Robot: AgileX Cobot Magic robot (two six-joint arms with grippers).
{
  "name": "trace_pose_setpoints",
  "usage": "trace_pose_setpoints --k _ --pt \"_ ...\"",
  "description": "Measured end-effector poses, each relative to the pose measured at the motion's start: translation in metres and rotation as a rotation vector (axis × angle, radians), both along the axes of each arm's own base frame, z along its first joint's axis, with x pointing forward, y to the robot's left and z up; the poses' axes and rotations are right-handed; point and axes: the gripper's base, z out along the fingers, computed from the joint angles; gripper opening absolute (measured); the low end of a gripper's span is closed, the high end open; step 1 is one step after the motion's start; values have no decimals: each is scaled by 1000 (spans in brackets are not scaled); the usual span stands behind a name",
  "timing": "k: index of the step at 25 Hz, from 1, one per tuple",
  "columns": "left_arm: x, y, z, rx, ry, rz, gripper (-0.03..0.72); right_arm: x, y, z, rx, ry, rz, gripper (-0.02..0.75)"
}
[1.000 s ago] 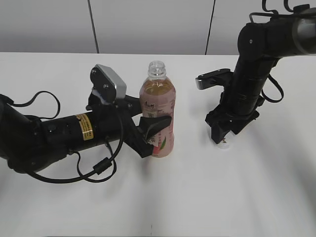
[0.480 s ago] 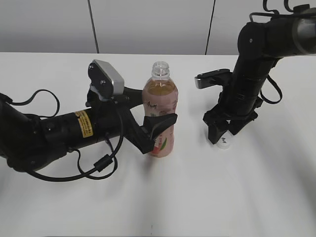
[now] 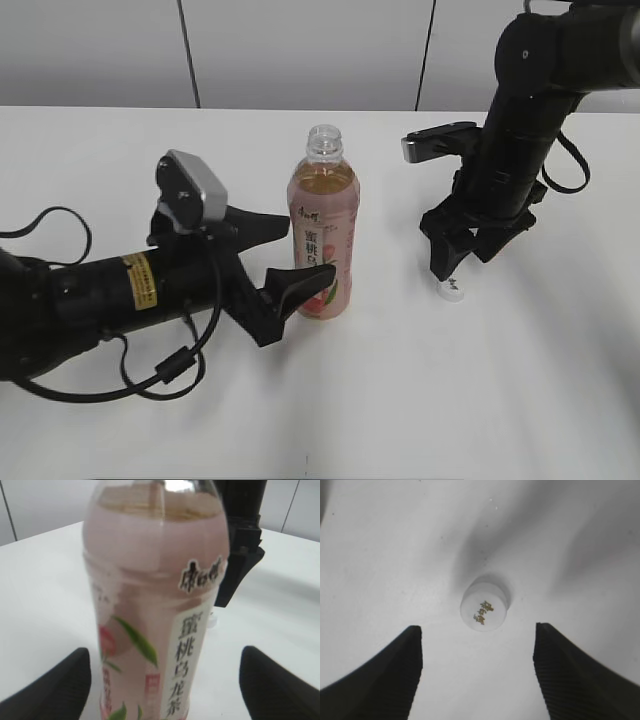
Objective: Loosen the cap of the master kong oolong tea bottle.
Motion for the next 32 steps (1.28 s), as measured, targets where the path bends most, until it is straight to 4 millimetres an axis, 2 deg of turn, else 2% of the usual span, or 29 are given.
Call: trace_pose_setpoints --k 5,8,15,25,29,32 --pt "-16 35 3 -40 34 99 547 -3 -1 0 -6 28 -8 523" --pt "-16 59 7 -60 45 215 547 -4 -1 0 -12 47 -15 523" --pt "-1 97 5 -136 169 515 495 -5 -1 0 -15 57 -25 523" --pt "7 149 -13 -46 344 784 486 -5 -2 0 -16 64 -28 523" --pt "8 171 -8 -138 410 857 486 -5 -2 0 -15 66 -28 523" --pt "14 187 3 -122 433 851 486 -5 -2 0 -15 64 -29 523"
